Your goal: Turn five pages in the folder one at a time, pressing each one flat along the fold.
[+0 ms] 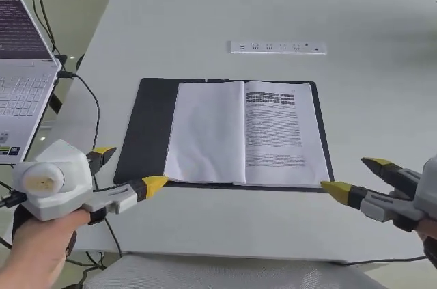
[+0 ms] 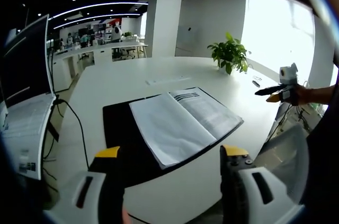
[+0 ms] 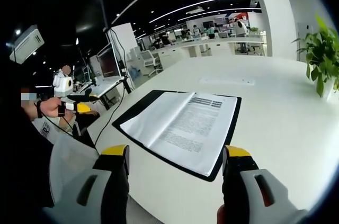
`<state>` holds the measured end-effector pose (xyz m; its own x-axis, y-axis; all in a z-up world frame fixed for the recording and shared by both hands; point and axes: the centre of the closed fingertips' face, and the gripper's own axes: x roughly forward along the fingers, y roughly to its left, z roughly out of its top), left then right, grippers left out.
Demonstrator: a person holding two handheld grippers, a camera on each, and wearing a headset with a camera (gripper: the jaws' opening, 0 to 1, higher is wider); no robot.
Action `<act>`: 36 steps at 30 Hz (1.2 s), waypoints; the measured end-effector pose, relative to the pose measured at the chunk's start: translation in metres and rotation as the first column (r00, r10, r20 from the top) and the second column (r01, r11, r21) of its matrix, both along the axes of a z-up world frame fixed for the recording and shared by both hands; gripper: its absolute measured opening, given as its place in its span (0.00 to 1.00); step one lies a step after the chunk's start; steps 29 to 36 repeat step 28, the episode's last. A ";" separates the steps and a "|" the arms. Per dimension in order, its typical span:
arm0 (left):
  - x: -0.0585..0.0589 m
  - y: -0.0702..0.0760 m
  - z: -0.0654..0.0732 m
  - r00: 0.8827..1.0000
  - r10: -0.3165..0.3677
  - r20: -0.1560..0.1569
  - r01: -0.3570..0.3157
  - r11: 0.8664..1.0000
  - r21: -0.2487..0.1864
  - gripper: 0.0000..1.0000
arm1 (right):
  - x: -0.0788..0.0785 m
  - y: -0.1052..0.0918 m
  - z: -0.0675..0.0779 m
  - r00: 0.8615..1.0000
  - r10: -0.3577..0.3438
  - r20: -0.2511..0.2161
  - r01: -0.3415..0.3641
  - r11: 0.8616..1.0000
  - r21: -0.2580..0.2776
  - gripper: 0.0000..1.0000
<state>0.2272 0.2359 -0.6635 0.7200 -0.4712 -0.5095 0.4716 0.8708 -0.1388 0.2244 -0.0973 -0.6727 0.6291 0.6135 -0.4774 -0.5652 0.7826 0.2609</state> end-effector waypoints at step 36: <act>-0.001 -0.003 0.002 1.000 0.015 0.001 -0.015 1.000 -0.017 0.75 | -0.006 -0.006 -0.001 1.000 -0.005 -0.004 0.005 1.000 -0.030 0.72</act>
